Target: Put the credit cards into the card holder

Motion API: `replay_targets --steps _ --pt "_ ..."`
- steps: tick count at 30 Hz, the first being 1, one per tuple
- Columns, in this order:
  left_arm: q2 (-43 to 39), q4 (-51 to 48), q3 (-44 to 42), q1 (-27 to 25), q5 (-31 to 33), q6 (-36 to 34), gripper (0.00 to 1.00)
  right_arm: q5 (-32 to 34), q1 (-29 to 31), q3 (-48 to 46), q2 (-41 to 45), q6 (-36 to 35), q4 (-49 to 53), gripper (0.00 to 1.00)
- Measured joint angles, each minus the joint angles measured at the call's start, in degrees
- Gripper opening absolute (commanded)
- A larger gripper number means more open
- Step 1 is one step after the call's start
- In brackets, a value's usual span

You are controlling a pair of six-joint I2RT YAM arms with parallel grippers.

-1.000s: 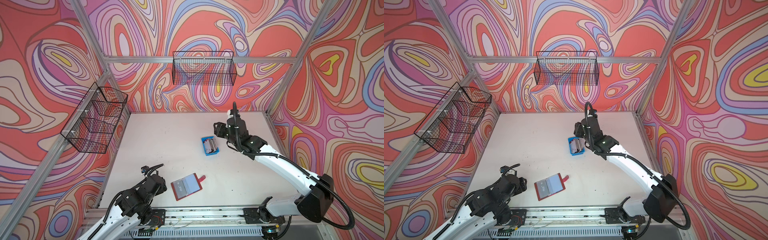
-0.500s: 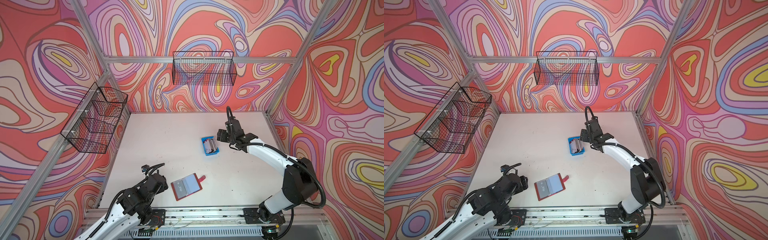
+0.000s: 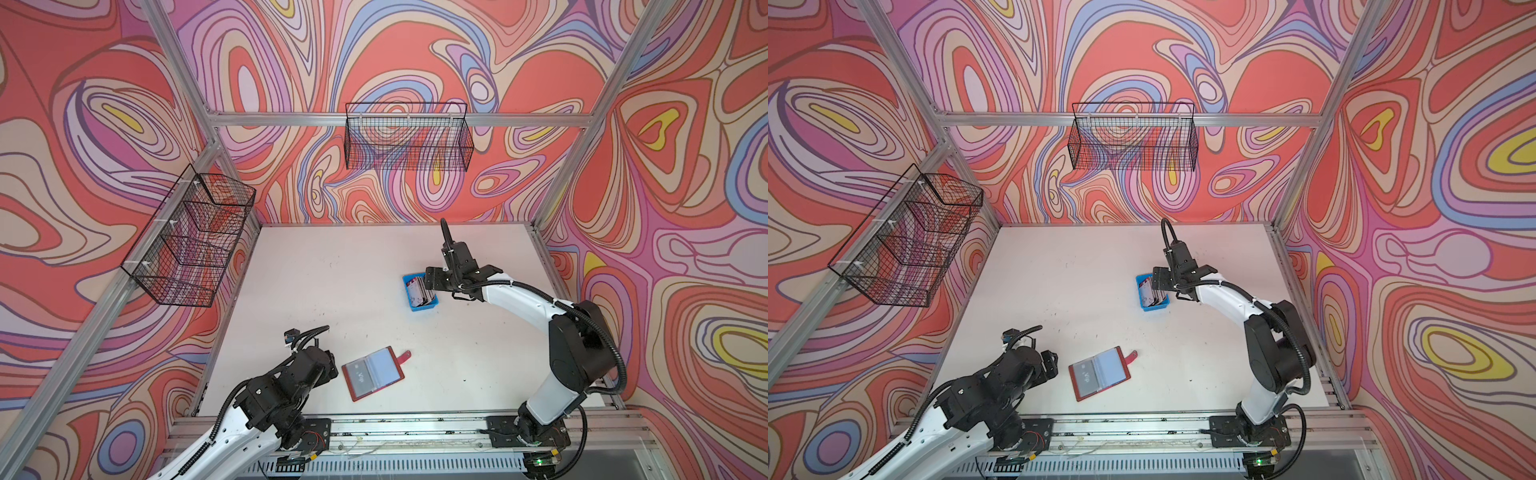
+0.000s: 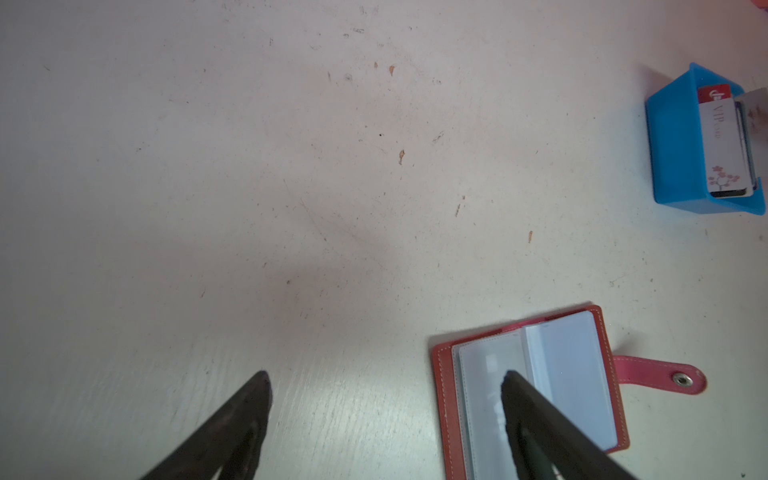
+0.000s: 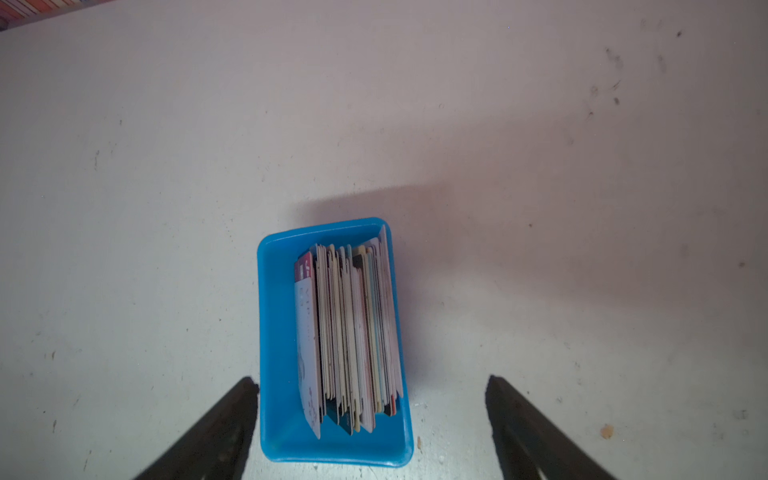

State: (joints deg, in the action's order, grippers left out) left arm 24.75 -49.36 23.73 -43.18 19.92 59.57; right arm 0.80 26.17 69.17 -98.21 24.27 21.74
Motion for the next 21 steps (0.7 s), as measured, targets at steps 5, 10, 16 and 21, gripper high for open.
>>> replay_targets --steps 5,10,16,21 --pt "0.0 0.2 -0.1 0.0 -0.1 0.0 0.89 -0.4 0.0 2.2 -4.1 -0.9 0.5 0.86" --pt "0.0 0.3 -0.2 0.0 -0.4 0.0 0.89 -0.9 0.0 2.3 -6.1 -1.8 0.7 0.61" --pt "0.0 0.3 -0.3 0.0 -0.6 0.0 0.89 -0.3 0.0 3.2 -6.4 -1.9 1.1 0.40" --pt "0.0 0.4 -0.3 0.0 -0.7 0.0 0.89 0.6 0.0 3.9 -6.8 -1.9 1.7 0.35"
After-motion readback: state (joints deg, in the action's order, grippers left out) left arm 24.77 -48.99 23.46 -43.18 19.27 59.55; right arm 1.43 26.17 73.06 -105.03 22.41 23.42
